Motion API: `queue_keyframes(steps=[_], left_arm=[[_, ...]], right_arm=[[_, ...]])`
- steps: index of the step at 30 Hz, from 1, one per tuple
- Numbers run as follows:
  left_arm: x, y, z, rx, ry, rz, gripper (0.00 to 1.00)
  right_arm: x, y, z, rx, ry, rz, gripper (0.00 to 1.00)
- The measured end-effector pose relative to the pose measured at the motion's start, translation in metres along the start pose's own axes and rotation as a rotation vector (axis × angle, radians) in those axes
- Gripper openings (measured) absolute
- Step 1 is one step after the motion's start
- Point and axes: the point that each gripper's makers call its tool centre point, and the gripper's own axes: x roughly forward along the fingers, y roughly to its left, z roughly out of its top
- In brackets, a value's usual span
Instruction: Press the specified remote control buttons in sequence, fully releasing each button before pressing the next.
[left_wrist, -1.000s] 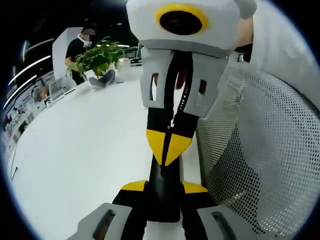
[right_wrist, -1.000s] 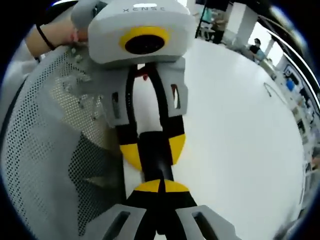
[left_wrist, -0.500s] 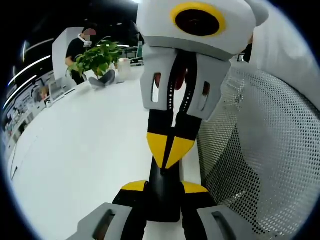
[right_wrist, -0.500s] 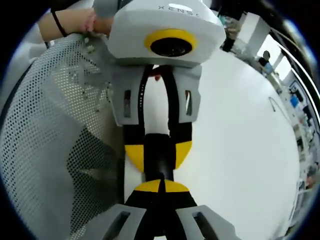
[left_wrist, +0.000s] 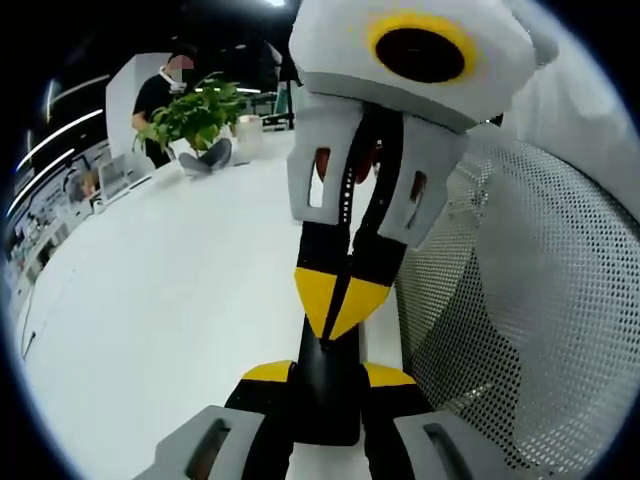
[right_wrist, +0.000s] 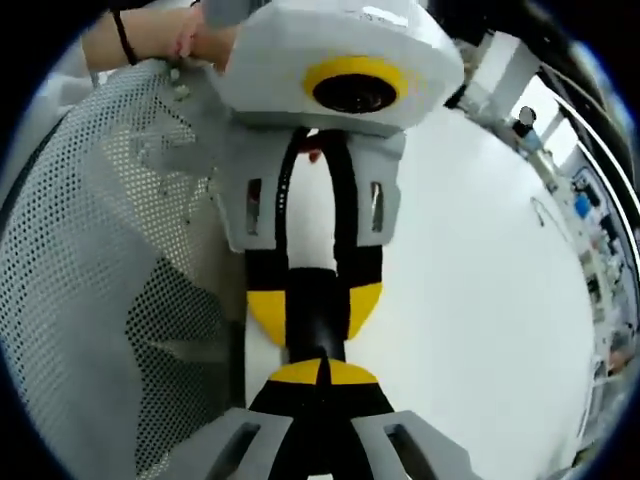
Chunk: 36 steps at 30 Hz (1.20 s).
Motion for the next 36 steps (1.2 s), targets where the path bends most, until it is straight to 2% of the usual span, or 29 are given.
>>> queue_keyframes(steps=[4,7,10,13,26,33,36], left_arm=[[-0.0002,0.0,0.0002,0.0,-0.002,0.0,0.24],[-0.0002,0.0,0.0,-0.001,-0.003,0.001,0.24],[-0.0002,-0.0001,-0.0002,-0.002,-0.003,0.001,0.24],[-0.0002,-0.0002,-0.0003,-0.001,-0.002,0.001,0.24],[-0.0003,-0.0002,-0.0001,-0.001,-0.003,0.0,0.24],[-0.0004,0.0008,-0.0003,-0.004,0.0,0.007,0.24],[-0.0003,0.0009,0.0,-0.005,0.012,0.01,0.24]], right_arm=[[-0.0002,0.0028,0.0012,-0.049,0.006,-0.017,0.0],[-0.0008,0.0021,0.0023,-0.026,-0.002,-0.014,0.0],[-0.0009,0.0054,0.0059,0.01,-0.023,0.02,0.0],[0.001,0.0064,0.0069,-0.022,-0.015,0.027,0.0],[0.0029,0.0056,0.0071,-0.013,0.019,0.052,0.0],[0.004,0.0041,0.007,-0.018,0.028,0.036,0.0],[0.0049,0.0039,0.0081,-0.057,0.029,0.005,0.0]])
